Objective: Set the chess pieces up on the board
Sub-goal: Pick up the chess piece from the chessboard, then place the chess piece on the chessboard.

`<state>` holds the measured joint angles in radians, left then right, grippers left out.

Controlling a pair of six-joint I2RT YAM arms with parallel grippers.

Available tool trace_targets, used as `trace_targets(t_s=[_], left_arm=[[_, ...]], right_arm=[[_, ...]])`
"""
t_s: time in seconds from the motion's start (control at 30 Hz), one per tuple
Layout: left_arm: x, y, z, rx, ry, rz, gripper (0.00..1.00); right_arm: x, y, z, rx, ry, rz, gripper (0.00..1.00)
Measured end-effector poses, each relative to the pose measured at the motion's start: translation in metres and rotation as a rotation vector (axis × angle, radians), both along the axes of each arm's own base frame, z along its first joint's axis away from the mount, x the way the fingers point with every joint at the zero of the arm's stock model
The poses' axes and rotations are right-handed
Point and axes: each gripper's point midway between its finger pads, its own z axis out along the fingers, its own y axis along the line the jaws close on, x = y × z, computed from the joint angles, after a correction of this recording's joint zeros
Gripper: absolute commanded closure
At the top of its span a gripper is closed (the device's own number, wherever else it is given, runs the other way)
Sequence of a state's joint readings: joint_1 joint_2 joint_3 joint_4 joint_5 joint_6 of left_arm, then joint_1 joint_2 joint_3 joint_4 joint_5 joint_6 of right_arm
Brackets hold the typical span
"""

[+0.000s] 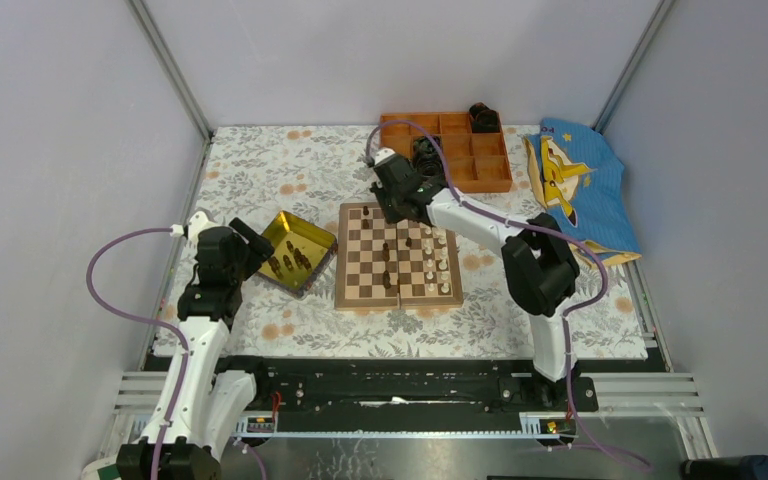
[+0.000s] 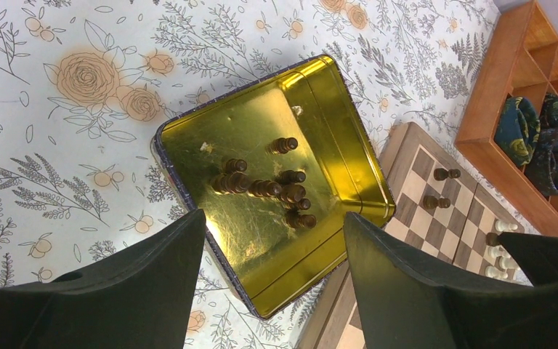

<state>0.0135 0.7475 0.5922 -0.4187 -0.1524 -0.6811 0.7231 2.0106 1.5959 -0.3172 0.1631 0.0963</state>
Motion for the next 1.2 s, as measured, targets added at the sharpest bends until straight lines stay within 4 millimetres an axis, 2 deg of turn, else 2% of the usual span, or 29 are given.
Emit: trace_targets(t_s=[0.2,0.37,0.9,1.2], left_arm=[[0.000,0.000,0.001,0.000,-0.006,0.000,0.23],[0.000,0.000,0.002,-0.001,-0.007,-0.002,0.23],[0.000,-0.003,0.002,-0.008,-0.007,-0.012,0.23],[-0.001,-0.003,-0.001,-0.009,-0.001,-0.012,0.23]], right_arm=[[-0.012,0.031,-0.003,-0.009,0.004,0.063,0.98],[-0.020,0.045,-0.005,-0.015,0.011,0.093,0.98],[-0.017,0.060,-0.029,-0.037,0.049,0.113,0.99],[-0.015,0.065,-0.029,-0.033,0.053,0.123,0.99]])
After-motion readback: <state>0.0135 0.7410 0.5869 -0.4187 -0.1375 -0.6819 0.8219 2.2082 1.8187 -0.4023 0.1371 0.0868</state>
